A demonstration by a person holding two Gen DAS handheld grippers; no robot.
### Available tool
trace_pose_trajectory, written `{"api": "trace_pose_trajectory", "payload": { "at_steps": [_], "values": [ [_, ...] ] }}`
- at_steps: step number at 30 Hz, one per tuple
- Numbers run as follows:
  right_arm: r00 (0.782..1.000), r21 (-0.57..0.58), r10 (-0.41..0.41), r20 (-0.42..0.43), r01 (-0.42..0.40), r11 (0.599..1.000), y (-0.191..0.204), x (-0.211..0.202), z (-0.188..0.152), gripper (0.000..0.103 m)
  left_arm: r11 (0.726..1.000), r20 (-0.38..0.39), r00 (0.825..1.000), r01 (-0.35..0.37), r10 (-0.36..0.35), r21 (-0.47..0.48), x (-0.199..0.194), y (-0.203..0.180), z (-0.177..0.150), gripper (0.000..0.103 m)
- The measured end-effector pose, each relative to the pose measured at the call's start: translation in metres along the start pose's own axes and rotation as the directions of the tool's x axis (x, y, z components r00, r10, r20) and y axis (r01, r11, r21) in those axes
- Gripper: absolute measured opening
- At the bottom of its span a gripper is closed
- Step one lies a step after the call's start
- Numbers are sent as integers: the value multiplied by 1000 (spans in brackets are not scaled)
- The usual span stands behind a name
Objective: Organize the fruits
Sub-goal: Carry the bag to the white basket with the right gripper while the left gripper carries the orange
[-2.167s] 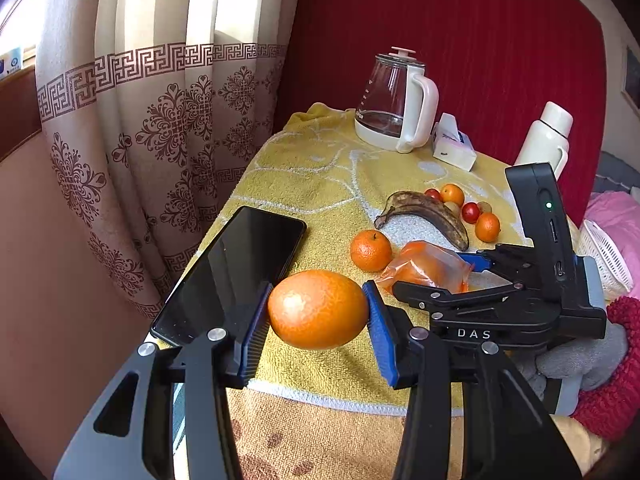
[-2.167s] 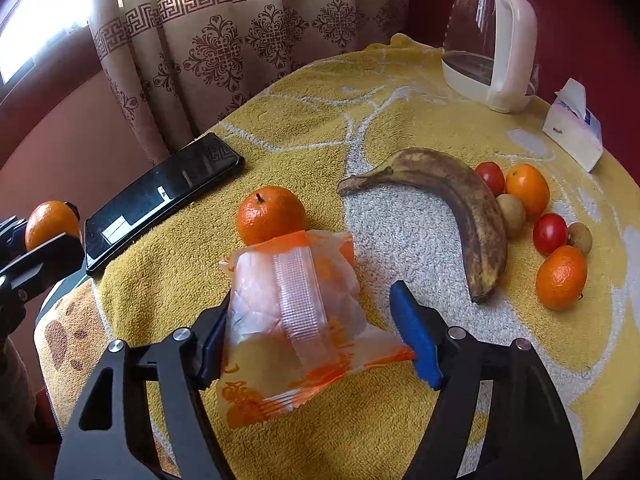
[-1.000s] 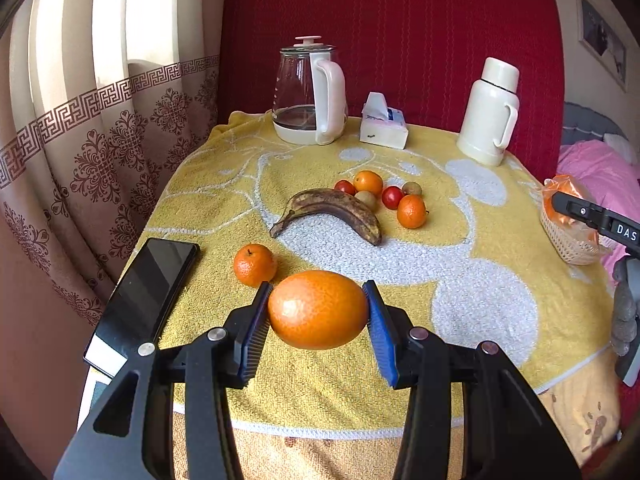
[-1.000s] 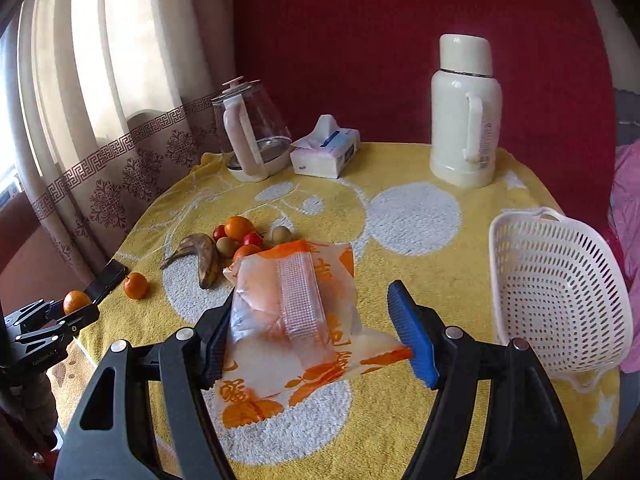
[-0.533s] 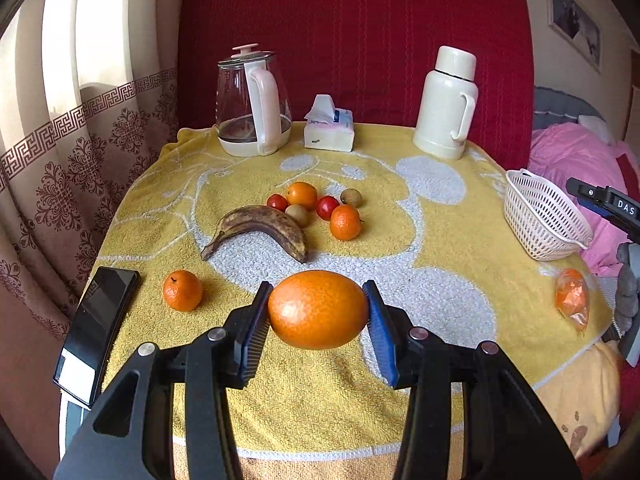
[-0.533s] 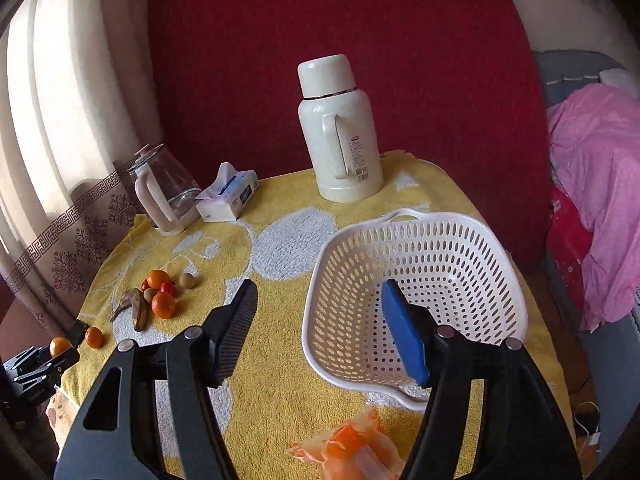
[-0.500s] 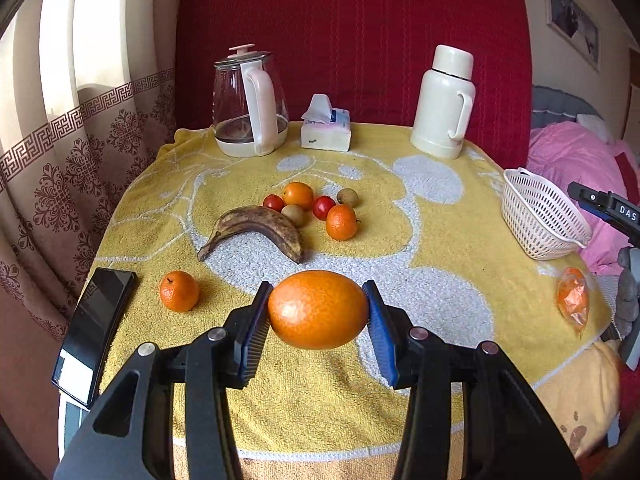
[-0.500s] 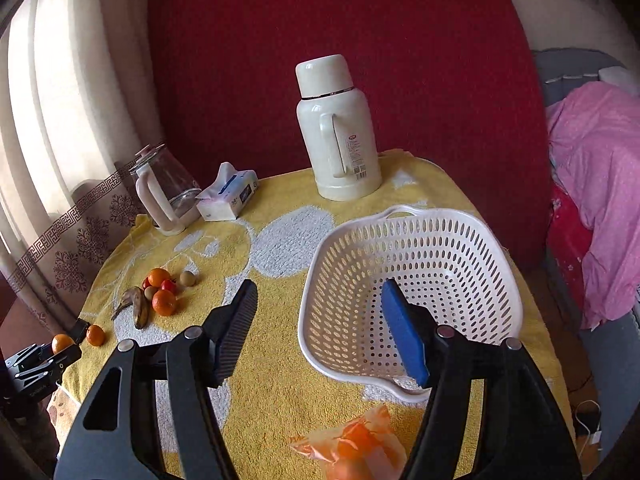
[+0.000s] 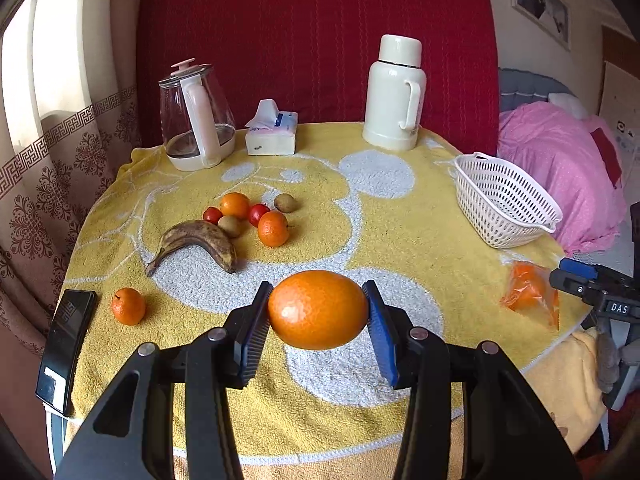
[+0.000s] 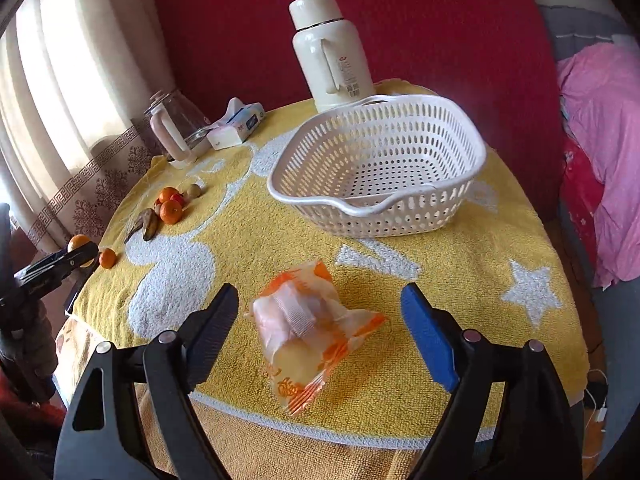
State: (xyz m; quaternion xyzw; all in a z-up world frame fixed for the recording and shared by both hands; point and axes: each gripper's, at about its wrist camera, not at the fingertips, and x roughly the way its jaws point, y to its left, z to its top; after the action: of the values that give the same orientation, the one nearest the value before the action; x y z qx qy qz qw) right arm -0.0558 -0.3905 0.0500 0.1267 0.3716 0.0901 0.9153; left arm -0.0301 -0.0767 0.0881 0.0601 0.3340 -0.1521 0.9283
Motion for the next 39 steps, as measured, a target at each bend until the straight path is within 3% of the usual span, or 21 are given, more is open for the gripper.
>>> {"api": "trace_pose_trajectory", "payload": {
  "at_steps": [5,8,14,17,20,26,33,39],
  "values": [
    [995,-151,-34,-91,20,988,23,24,3,91,1000,-2,1000,3,-3,27,2,-13,4,46],
    [986,-168,-69,-153,43,985,21,39,3,91,999,-11,1000,11,-11,38,7,-19,5,46],
    [967,-176,-62,-247,18,984,12,63,9,92,999,-32,999,25,-23,48,19,-28,8,46],
    [965,-182,-85,-248,40,982,12,65,9,79,998,-37,999,25,-23,49,24,-29,10,46],
    [970,-200,-82,-229,36,979,15,60,7,68,998,-44,999,23,-20,52,28,-31,12,46],
    [986,-212,5,-168,-41,976,31,36,7,64,997,-46,999,26,-22,66,33,-37,16,46],
    [991,-82,131,17,-129,988,20,-11,45,64,995,-36,999,37,-34,88,35,-48,23,46],
    [982,2,-42,182,42,999,-6,-12,88,64,993,-40,998,55,-51,104,37,-57,24,46]
  ]
}}
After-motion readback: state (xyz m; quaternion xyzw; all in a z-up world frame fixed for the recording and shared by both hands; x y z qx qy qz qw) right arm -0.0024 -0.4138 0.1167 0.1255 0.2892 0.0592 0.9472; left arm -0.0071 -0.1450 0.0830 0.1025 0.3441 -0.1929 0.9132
